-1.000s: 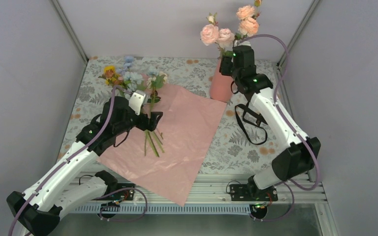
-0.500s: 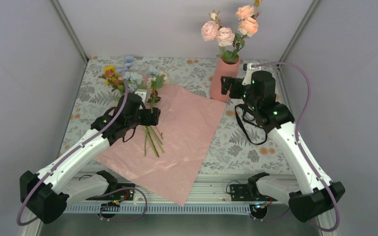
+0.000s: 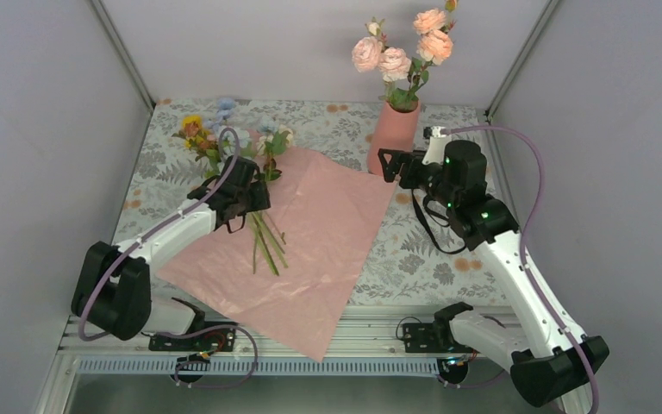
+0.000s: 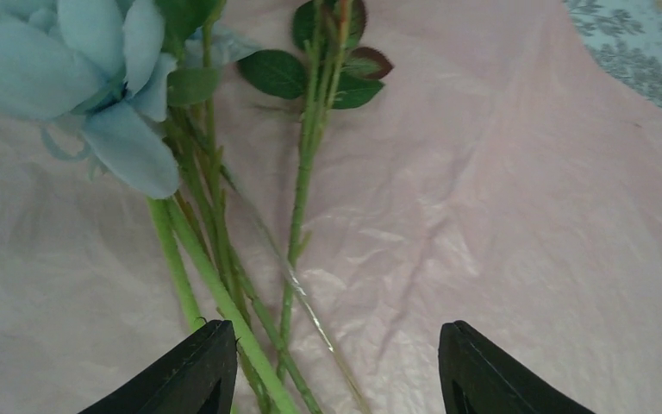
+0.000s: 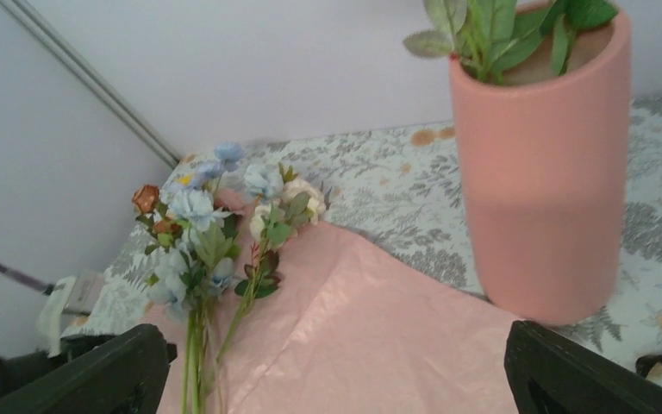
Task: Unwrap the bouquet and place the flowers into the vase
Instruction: Pick up the fake flower from the wrapping paper.
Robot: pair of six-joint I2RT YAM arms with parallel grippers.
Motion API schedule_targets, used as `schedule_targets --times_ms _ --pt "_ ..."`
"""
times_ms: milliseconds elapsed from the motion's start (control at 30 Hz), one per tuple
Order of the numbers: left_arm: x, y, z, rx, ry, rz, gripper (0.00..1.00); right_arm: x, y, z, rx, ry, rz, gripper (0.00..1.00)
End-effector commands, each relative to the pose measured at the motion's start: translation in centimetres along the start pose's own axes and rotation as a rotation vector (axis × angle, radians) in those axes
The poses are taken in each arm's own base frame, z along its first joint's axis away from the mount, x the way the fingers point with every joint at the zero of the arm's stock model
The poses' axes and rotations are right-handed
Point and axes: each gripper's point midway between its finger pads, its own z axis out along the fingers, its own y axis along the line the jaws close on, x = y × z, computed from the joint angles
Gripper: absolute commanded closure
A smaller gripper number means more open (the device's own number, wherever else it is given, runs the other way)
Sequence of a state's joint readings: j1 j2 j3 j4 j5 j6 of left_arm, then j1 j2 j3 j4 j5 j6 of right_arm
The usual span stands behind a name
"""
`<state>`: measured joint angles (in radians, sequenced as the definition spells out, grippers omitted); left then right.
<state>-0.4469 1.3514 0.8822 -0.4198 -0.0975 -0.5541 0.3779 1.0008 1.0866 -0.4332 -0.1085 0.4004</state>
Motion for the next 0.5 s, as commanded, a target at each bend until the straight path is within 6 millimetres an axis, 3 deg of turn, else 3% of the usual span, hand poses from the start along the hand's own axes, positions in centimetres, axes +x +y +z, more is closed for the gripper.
schedule_targets --times_ms 0,300,467 --pt "-0.2 0.6 1.7 0.032 0.002 -0.089 0.42 1.0 1.3 0.2 -0.072 0.023 0.023 0.02" --pt "1.3 2.6 2.8 0.057 0.061 -0.147 0.55 2.6 2.3 0.9 -0.113 0.051 0.033 0.05" --pt "2.0 2.3 3.1 0.123 0.078 -0.141 0.57 3.7 2.3 1.8 -0.099 0.071 0.025 0.06"
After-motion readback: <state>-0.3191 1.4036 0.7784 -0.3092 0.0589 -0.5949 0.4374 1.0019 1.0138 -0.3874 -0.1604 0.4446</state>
